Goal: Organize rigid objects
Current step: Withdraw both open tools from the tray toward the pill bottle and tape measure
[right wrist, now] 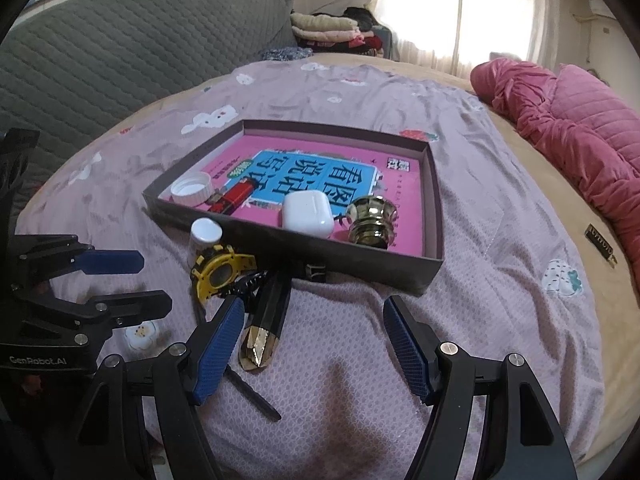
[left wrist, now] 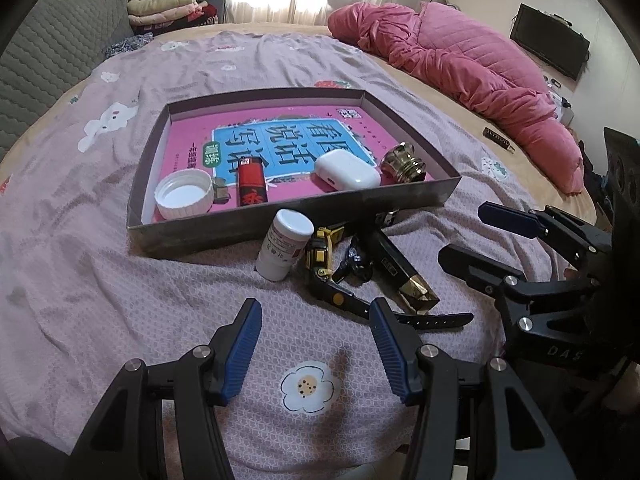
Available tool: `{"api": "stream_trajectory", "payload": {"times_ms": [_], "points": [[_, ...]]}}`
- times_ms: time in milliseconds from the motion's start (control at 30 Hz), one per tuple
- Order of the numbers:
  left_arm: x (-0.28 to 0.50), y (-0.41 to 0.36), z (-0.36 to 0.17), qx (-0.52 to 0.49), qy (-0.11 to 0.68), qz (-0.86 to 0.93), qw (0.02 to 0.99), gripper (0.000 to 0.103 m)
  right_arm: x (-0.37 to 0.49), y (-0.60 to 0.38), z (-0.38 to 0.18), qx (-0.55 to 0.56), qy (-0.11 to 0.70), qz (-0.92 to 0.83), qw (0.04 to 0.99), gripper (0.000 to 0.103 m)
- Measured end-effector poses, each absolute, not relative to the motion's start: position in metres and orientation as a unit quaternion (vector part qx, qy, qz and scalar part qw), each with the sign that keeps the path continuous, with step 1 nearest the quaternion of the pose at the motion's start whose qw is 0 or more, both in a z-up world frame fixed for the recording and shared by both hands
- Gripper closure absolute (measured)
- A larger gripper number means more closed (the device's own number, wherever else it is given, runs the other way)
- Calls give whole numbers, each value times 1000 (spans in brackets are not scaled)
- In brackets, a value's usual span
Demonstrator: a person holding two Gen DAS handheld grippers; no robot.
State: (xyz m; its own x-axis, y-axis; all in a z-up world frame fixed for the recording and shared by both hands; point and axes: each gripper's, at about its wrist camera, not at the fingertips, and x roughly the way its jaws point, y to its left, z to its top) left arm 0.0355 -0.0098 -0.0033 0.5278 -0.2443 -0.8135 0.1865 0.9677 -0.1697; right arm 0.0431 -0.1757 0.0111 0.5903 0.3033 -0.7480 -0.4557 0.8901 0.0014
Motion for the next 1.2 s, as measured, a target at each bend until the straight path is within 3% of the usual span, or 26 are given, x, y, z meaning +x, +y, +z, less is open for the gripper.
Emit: {"api": "stream_trajectory", "payload": {"times_ms": [867, 1033, 1200], "points": [[50, 3, -18, -65, 496, -115, 858, 47, 74, -145, -38, -121, 473, 226, 843, 30], [54, -2, -22, -76, 498, -125, 855, 47, 78, -148, -39, -119, 476, 224, 842, 37], [61, -8, -26, -84, 498, -135, 852, 47, 76, -147, -38, -131, 474, 221, 842, 53]]}}
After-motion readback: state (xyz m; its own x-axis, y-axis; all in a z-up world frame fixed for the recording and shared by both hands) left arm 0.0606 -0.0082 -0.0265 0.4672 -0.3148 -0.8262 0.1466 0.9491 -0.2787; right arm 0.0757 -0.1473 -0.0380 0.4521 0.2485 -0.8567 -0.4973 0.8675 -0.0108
